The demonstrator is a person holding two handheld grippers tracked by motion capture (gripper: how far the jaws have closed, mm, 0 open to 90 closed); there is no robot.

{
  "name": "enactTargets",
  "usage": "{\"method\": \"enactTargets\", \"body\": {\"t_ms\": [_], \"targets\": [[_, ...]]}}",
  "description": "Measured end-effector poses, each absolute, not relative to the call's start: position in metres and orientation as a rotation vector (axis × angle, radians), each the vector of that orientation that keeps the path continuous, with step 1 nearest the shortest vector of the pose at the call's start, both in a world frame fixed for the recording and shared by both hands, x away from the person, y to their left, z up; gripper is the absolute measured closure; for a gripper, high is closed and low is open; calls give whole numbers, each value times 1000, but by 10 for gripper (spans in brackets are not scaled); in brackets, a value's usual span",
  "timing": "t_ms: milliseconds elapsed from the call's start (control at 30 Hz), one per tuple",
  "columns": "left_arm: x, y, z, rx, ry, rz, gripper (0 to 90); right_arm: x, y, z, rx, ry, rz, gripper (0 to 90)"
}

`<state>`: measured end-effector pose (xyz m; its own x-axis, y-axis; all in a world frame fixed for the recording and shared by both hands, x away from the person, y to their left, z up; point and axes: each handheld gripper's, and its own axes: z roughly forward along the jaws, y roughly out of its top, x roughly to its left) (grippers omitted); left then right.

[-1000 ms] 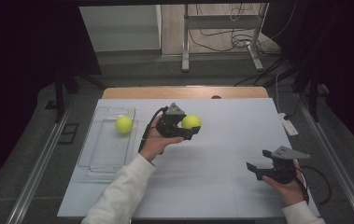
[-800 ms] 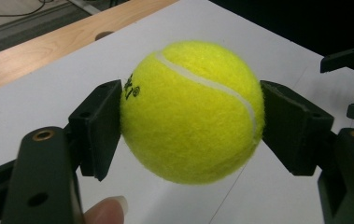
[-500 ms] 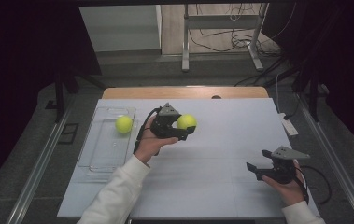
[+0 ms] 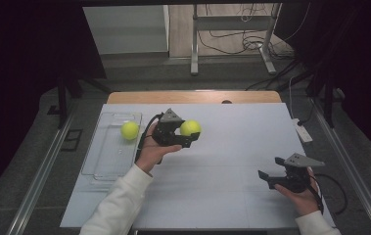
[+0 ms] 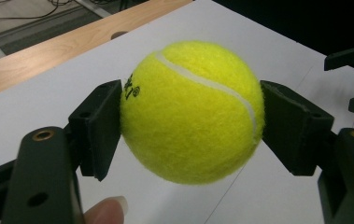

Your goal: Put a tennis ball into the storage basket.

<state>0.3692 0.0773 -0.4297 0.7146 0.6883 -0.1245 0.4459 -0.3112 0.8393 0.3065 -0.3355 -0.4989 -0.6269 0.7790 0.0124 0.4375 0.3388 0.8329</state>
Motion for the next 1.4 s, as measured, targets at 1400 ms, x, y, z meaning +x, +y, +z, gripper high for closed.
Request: {"method": "enactTargets", "body": {"t_ms": [1400], "targets": [[361,125,-425,1891,959,377,268,306,-335,-499,1075,2220,1193,134]]}}
